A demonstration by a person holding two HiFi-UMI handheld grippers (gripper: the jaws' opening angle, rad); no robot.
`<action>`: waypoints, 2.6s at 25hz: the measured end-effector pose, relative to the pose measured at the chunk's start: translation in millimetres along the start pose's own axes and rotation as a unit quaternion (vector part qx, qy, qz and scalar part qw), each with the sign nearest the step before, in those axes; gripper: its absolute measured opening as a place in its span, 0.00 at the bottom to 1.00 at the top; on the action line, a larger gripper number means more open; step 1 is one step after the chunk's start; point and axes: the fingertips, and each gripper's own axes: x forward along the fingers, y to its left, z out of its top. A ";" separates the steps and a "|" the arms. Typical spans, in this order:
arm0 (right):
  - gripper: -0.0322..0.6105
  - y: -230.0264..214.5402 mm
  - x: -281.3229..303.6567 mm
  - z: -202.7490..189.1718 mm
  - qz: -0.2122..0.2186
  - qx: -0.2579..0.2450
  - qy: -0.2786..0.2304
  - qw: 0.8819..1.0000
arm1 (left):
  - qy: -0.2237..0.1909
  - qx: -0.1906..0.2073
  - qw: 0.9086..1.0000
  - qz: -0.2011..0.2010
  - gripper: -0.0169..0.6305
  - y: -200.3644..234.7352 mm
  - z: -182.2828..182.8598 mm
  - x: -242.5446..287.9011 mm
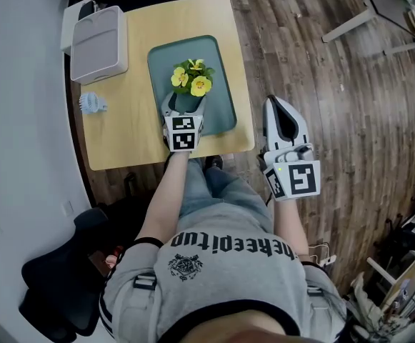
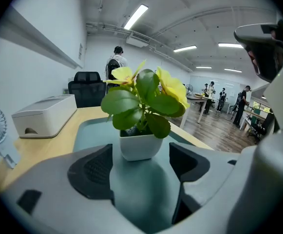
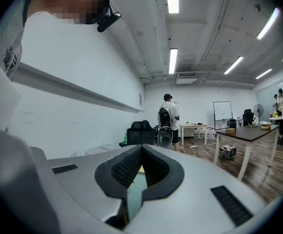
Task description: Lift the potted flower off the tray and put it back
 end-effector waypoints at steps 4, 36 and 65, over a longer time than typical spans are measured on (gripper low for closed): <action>0.05 -6.8 1.9 -5.8 -0.016 0.002 0.008 1.000 | 0.004 0.007 1.000 0.003 0.56 3.3 4.4 13.6; 0.05 6.2 -10.9 23.6 0.018 -0.007 -0.036 0.999 | -0.064 0.011 0.998 -0.007 0.55 -9.0 61.9 -61.3; 0.05 21.7 -26.8 68.6 0.054 -0.014 -0.092 0.994 | -0.220 -0.002 0.975 0.009 0.55 -24.5 176.1 -228.1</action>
